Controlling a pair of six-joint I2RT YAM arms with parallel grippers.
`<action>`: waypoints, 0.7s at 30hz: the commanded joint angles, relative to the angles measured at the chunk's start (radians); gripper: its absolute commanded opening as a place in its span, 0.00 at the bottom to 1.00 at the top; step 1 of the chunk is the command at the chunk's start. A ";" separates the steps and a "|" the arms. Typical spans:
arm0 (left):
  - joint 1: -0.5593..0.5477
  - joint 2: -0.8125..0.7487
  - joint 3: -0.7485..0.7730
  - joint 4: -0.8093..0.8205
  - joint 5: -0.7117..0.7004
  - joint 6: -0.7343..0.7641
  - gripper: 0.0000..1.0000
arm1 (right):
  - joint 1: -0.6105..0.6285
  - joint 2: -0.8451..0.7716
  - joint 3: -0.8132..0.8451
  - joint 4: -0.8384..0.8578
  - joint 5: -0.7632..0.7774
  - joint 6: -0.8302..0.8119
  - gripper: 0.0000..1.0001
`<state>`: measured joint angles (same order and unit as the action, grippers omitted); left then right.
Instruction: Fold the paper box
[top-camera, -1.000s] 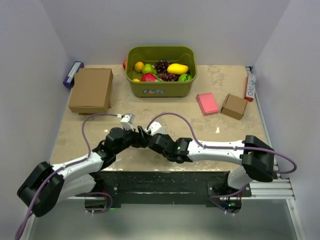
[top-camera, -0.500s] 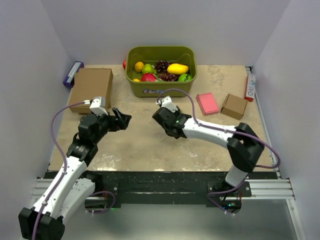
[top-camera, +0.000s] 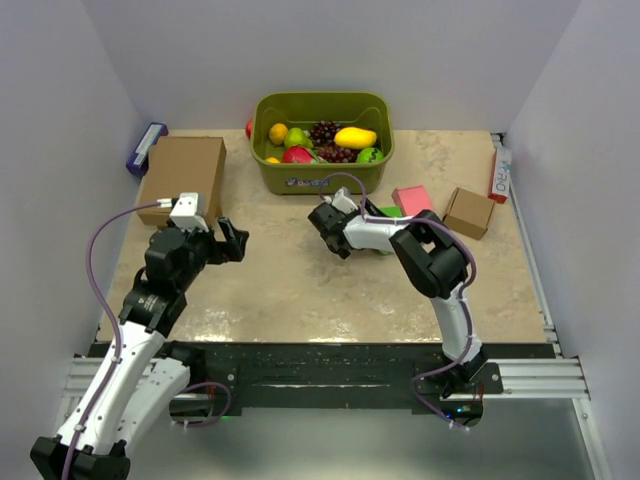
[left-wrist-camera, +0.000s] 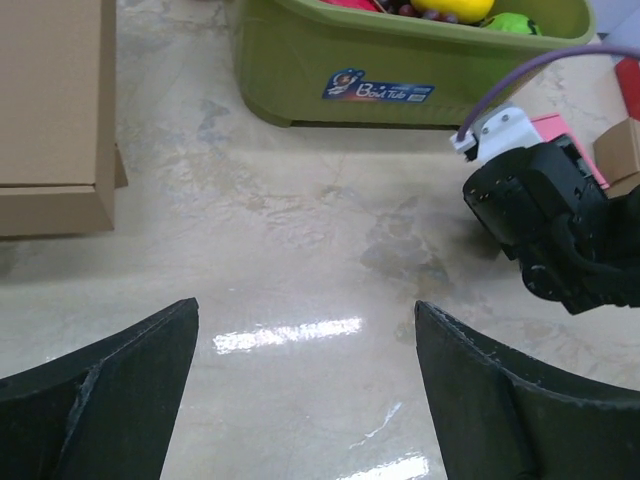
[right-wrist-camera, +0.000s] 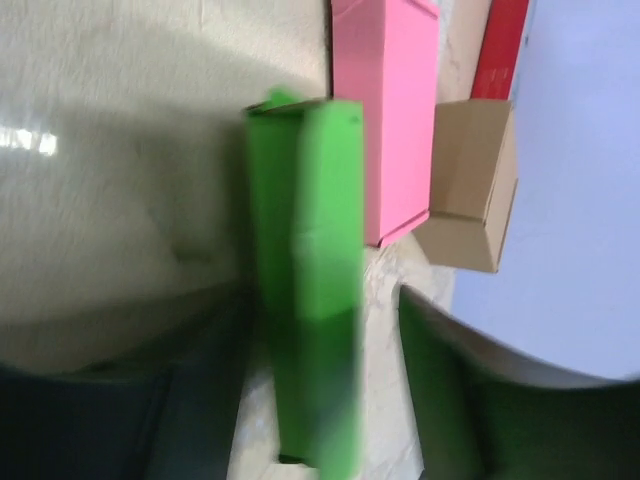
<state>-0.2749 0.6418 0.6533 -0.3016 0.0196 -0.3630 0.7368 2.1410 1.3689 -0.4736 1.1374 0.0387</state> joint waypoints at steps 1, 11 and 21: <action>0.009 -0.014 0.011 -0.007 -0.050 0.061 0.93 | -0.011 -0.003 0.062 0.044 0.021 -0.020 0.82; 0.008 -0.037 -0.004 0.035 -0.003 0.110 0.98 | 0.122 -0.450 -0.168 0.171 -0.459 -0.047 0.99; 0.008 -0.103 -0.021 0.087 0.031 0.104 1.00 | -0.126 -0.932 -0.473 0.505 -1.057 0.173 0.99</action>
<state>-0.2749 0.5514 0.6392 -0.2695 0.0383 -0.2710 0.6899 1.2850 0.9779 -0.1364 0.3630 0.1108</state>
